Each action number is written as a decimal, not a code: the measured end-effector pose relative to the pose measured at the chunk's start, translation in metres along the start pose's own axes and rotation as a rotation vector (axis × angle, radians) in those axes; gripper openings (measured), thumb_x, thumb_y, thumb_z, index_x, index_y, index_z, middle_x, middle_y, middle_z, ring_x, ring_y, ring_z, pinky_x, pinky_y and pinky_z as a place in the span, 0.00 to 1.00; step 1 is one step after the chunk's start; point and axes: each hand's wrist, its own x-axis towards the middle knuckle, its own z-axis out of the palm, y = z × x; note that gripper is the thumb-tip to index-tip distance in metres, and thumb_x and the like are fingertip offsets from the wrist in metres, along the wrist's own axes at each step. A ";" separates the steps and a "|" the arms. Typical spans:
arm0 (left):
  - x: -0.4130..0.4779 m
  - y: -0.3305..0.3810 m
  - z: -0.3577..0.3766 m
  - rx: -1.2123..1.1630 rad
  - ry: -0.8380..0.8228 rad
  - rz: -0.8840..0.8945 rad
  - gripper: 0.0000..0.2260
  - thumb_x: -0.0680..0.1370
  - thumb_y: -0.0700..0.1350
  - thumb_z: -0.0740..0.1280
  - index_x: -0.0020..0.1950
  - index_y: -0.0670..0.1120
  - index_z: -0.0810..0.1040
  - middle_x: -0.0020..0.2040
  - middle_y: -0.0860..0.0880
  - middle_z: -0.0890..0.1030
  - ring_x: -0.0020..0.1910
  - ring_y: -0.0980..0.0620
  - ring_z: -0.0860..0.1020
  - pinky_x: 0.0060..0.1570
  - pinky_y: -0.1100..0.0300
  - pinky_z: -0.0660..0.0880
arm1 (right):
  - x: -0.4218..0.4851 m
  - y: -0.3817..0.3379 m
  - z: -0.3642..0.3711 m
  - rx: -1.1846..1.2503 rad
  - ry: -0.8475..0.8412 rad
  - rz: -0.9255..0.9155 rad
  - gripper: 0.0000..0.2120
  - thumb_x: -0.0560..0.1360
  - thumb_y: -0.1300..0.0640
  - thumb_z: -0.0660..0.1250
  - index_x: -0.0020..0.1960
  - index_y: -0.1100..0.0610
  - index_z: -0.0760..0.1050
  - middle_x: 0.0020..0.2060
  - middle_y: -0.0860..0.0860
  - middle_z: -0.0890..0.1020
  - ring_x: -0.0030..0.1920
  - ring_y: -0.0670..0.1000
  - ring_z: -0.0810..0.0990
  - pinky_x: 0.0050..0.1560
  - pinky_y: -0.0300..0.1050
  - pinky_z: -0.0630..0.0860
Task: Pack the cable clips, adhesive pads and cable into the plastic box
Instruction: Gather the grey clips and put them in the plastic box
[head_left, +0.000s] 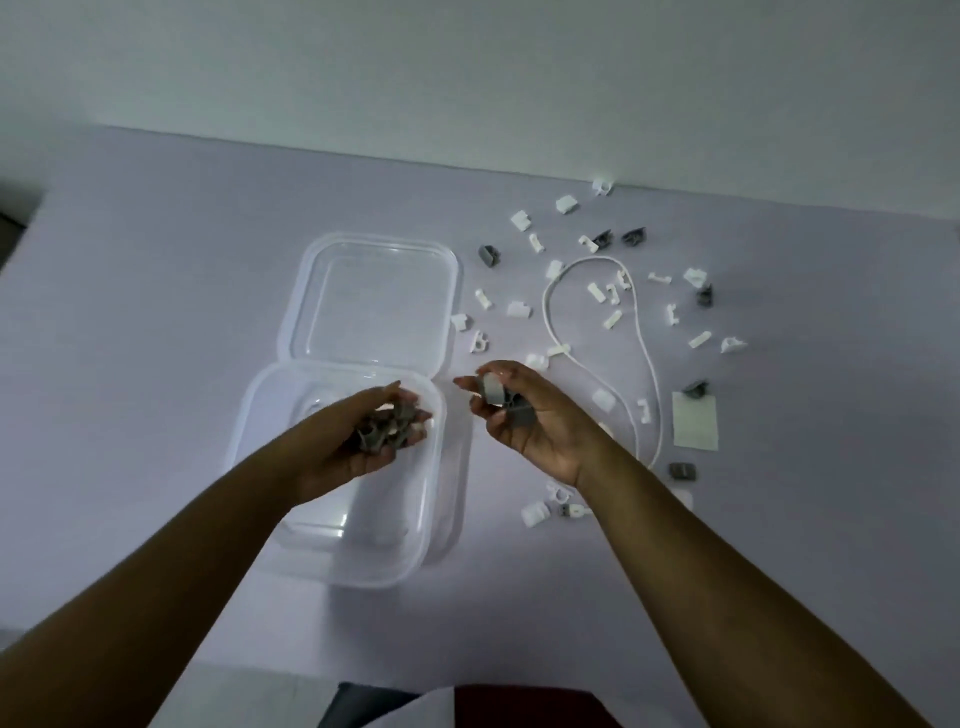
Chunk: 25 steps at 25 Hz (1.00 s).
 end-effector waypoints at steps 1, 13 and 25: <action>-0.006 -0.012 -0.008 0.128 0.038 -0.058 0.14 0.77 0.50 0.66 0.57 0.44 0.82 0.56 0.43 0.84 0.51 0.48 0.84 0.41 0.61 0.80 | 0.001 0.004 0.005 -0.066 0.011 0.012 0.02 0.75 0.60 0.67 0.45 0.57 0.78 0.52 0.60 0.83 0.41 0.51 0.82 0.32 0.35 0.76; -0.028 -0.060 -0.037 0.706 -0.056 -0.184 0.17 0.80 0.32 0.56 0.63 0.43 0.78 0.64 0.45 0.78 0.65 0.47 0.74 0.61 0.58 0.72 | 0.003 0.054 0.059 -0.843 -0.029 0.049 0.05 0.74 0.59 0.71 0.49 0.54 0.78 0.52 0.54 0.83 0.49 0.50 0.84 0.41 0.38 0.79; -0.023 -0.064 -0.064 0.504 0.115 -0.210 0.18 0.77 0.26 0.57 0.63 0.39 0.76 0.57 0.37 0.81 0.57 0.38 0.80 0.51 0.54 0.80 | 0.018 0.116 0.096 -2.306 -0.424 0.132 0.13 0.73 0.58 0.71 0.56 0.56 0.76 0.56 0.55 0.74 0.51 0.56 0.77 0.47 0.45 0.74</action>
